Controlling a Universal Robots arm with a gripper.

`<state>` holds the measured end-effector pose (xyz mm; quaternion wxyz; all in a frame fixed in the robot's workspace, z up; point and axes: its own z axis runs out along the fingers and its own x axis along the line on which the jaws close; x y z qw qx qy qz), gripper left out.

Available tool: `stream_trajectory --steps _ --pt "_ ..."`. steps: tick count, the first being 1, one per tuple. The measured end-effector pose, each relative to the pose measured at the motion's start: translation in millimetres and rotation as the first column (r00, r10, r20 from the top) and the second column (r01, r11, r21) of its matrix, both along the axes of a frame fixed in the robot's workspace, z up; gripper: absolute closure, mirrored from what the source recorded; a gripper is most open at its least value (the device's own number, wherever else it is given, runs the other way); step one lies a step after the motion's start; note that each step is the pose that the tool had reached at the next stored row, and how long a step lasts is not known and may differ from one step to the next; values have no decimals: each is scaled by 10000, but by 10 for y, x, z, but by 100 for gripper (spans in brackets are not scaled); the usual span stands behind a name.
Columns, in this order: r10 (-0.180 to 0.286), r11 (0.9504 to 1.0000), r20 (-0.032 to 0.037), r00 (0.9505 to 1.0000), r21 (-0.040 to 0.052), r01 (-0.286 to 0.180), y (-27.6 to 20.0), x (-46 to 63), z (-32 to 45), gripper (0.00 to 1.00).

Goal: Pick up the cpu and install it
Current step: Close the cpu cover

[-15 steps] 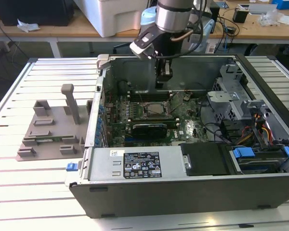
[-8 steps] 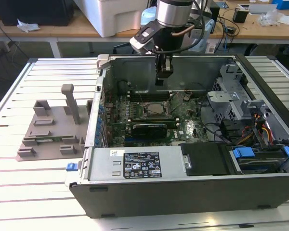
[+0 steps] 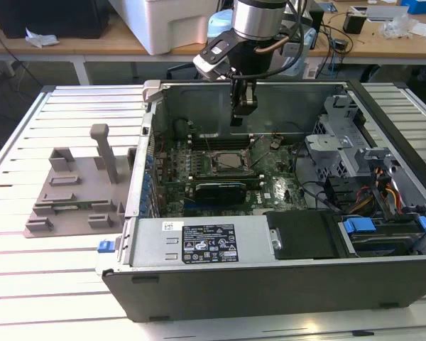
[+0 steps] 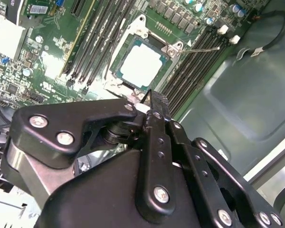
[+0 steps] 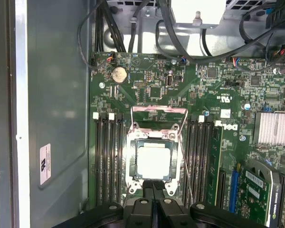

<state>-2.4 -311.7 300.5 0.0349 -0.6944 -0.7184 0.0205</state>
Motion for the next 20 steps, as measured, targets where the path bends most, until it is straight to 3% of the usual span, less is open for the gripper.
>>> stream_trajectory --steps 7,20 --pt "1 10000 -8 10000 0 -1 0 193 -1 89" --pt "1 10000 -18 10000 1 -1 0 452 -12 89"
